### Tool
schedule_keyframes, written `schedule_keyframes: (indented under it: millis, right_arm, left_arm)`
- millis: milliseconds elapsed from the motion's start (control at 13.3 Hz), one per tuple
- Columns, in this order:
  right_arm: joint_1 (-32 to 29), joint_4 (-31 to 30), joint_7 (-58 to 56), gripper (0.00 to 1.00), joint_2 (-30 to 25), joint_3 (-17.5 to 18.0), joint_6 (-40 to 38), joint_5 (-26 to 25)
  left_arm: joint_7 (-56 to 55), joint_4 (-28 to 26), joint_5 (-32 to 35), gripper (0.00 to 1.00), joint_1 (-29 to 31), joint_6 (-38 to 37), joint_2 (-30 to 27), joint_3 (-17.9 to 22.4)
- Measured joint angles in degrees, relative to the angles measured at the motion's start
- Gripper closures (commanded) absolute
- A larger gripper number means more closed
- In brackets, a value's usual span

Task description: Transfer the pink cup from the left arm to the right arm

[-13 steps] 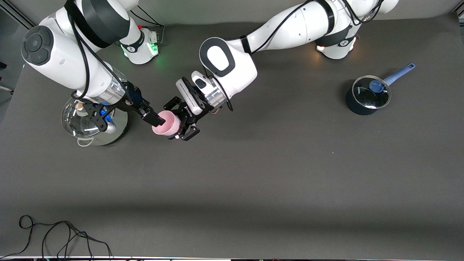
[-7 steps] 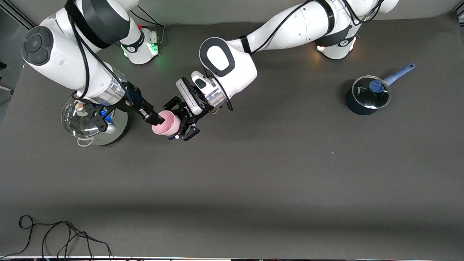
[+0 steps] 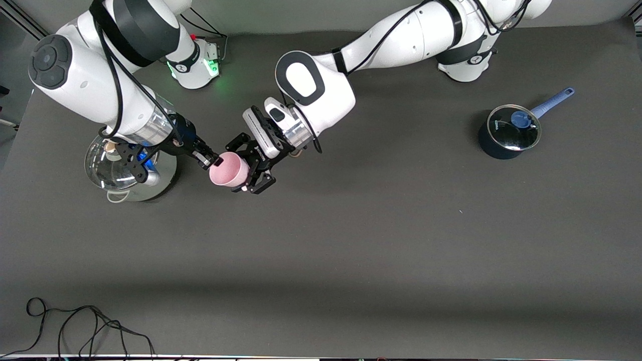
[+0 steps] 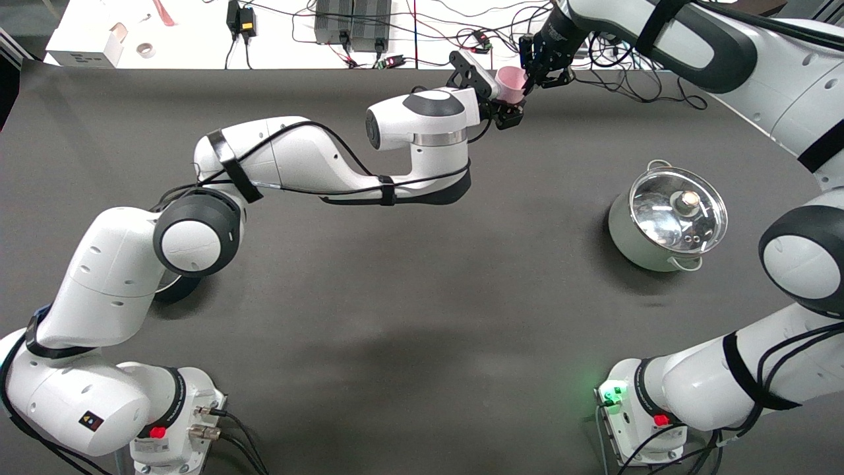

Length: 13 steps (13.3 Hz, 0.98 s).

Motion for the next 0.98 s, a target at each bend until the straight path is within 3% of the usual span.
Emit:
schedule_keyframes:
  millis: [226,301,753,979]
  right_arm:
    - [0.0,0.0,0.0,1.0,0.0,0.0,0.08,0.01]
    - [0.0,0.0,0.0,1.0,0.0,0.0,0.11,0.01]
    - [-0.01,0.09,0.01,1.0,-0.01,-0.08,2.82,0.01]
    - [-0.16,0.26,0.01,1.0,-0.07,-0.61,6.0,-2.86]
  left_arm:
    - [0.0,0.03,0.0,1.0,0.0,0.0,0.0,0.01]
    - [0.0,0.04,0.0,0.01,0.0,0.0,0.0,0.02]
    - [-0.28,1.26,0.65,0.0,-0.08,0.08,-0.34,0.62]
    - [-0.46,1.4,1.43,0.0,-0.08,0.1,-0.34,1.02]
